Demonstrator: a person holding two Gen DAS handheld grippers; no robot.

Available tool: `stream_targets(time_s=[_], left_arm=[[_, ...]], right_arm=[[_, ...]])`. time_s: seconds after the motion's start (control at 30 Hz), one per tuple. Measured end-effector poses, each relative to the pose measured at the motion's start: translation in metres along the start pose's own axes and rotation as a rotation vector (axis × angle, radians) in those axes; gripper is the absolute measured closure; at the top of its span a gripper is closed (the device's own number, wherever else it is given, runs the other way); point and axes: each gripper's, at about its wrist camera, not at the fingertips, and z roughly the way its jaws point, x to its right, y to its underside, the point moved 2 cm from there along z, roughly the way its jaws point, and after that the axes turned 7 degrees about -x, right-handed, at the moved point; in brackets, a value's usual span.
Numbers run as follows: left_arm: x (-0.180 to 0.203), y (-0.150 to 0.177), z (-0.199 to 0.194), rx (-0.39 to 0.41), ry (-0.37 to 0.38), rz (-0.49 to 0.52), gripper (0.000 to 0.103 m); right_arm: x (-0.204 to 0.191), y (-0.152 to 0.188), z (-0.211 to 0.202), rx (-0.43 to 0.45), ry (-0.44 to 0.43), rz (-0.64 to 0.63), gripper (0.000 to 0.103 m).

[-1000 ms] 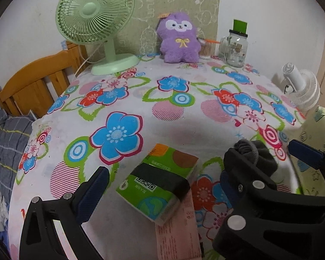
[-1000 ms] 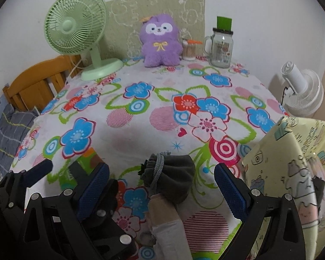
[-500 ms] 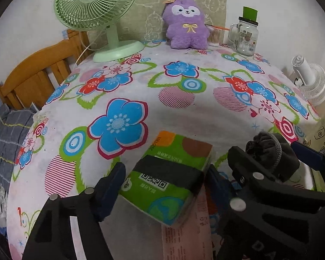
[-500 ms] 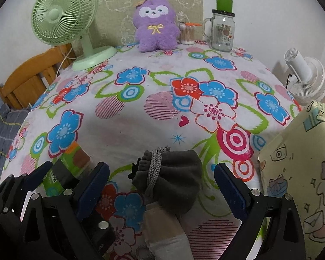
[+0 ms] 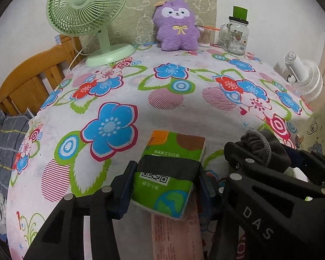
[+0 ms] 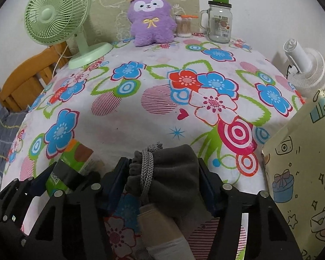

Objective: Organize soft objects
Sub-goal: 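Move both tools to the bin, carrying the grey pouch and tissue pack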

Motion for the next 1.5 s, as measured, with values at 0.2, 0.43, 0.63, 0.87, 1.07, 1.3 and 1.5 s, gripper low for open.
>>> stream_targets(time_s=[0.2, 0.43, 0.63, 0.87, 1.07, 1.3, 1.5], left_arm=[[0.003, 0.0, -0.01, 0.019, 0.001, -0.007, 0.052], [0.005, 0.003, -0.029, 0.052, 0.0, -0.012, 0.052], [0.005, 0.006, -0.049, 0.087, -0.006, -0.018, 0.052], [0.007, 0.013, -0.07, 0.122, -0.007, -0.03, 0.052], [0.011, 0.018, -0.089, 0.153, -0.008, -0.035, 0.052], [0.016, 0.024, -0.112, 0.185, -0.005, -0.042, 0.052], [0.021, 0.027, -0.137, 0.217, -0.014, -0.037, 0.052]], right_arm=[[-0.002, 0.0, -0.014, 0.036, -0.001, -0.015, 0.041], [-0.004, 0.003, -0.034, 0.072, -0.012, -0.024, 0.041], [-0.006, 0.007, -0.053, 0.106, -0.022, -0.028, 0.041], [-0.006, 0.013, -0.076, 0.141, -0.027, -0.037, 0.041], [-0.004, 0.02, -0.096, 0.171, -0.032, -0.035, 0.041], [-0.001, 0.026, -0.121, 0.205, -0.034, -0.044, 0.041], [0.001, 0.031, -0.146, 0.236, -0.044, -0.05, 0.041]])
